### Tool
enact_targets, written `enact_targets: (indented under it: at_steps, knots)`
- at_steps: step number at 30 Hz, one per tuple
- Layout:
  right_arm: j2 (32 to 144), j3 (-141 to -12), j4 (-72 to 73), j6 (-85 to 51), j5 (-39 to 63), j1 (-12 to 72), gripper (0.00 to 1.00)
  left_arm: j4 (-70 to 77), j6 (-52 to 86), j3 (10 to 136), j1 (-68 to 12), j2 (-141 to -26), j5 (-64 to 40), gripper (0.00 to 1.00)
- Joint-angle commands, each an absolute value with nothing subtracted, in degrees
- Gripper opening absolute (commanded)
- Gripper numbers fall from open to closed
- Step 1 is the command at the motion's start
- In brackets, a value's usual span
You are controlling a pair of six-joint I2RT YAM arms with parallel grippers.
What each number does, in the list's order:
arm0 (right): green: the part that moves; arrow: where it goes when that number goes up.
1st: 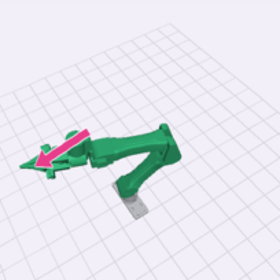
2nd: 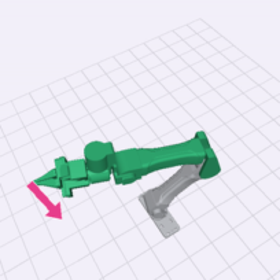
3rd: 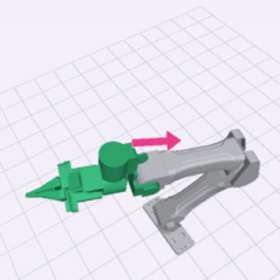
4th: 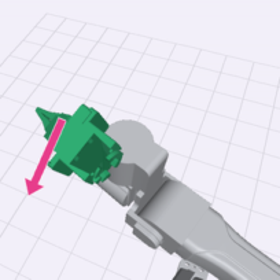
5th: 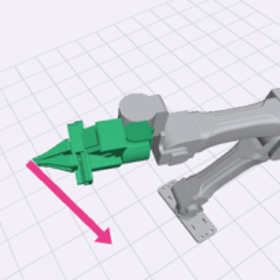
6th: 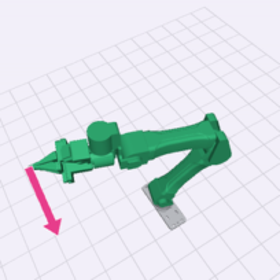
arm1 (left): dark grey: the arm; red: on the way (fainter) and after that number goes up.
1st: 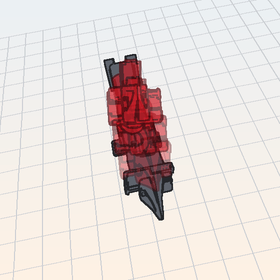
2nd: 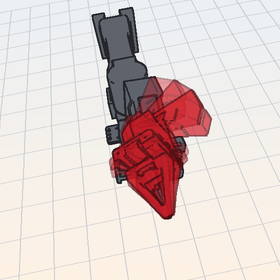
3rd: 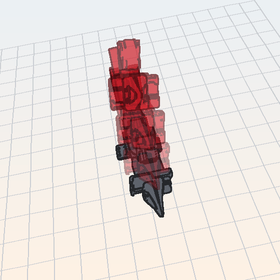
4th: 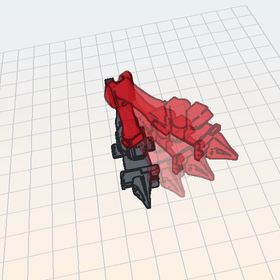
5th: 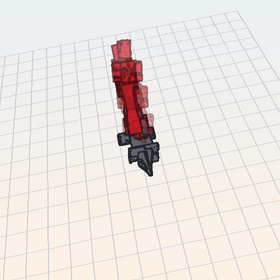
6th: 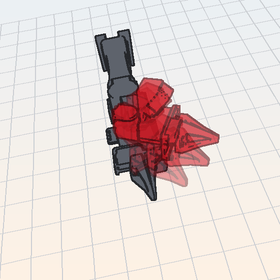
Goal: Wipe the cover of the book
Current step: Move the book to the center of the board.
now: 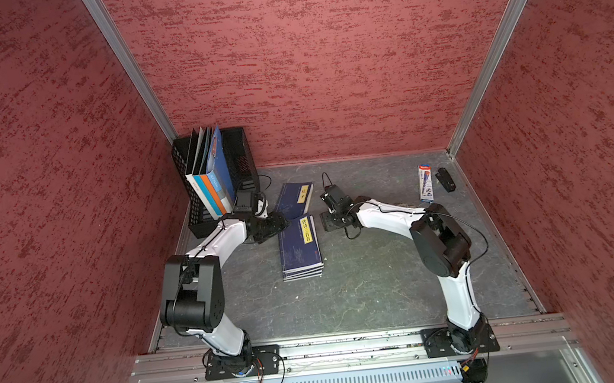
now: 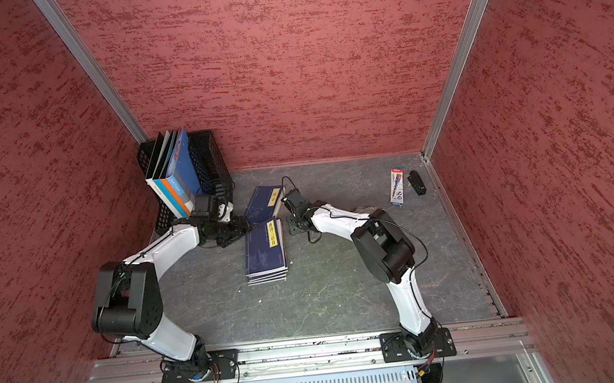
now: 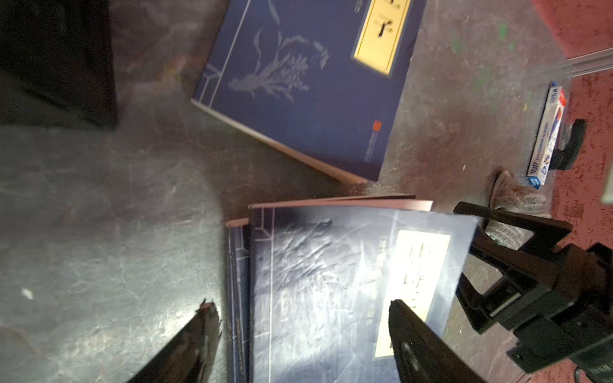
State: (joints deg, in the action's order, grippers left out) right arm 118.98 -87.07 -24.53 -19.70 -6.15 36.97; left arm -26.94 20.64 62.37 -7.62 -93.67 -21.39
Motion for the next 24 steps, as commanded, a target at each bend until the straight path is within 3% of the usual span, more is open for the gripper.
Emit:
enact_targets:
  at_steps: [1,12,24]
  knots:
    - [117.30,-90.06,-21.36,-17.30,-3.38,35.53,0.67,-24.91,18.75,65.57,-7.29,-95.23,-19.70,0.85]
    - [126.23,-104.58,-22.58,-15.99,3.52,34.55,0.67,-22.54,16.26,81.25,-8.06,-113.33,-15.20,0.90]
    - [135.36,-113.47,-21.45,-19.74,14.37,32.45,0.67,-25.37,16.41,92.05,-9.61,-123.00,-10.30,0.91]
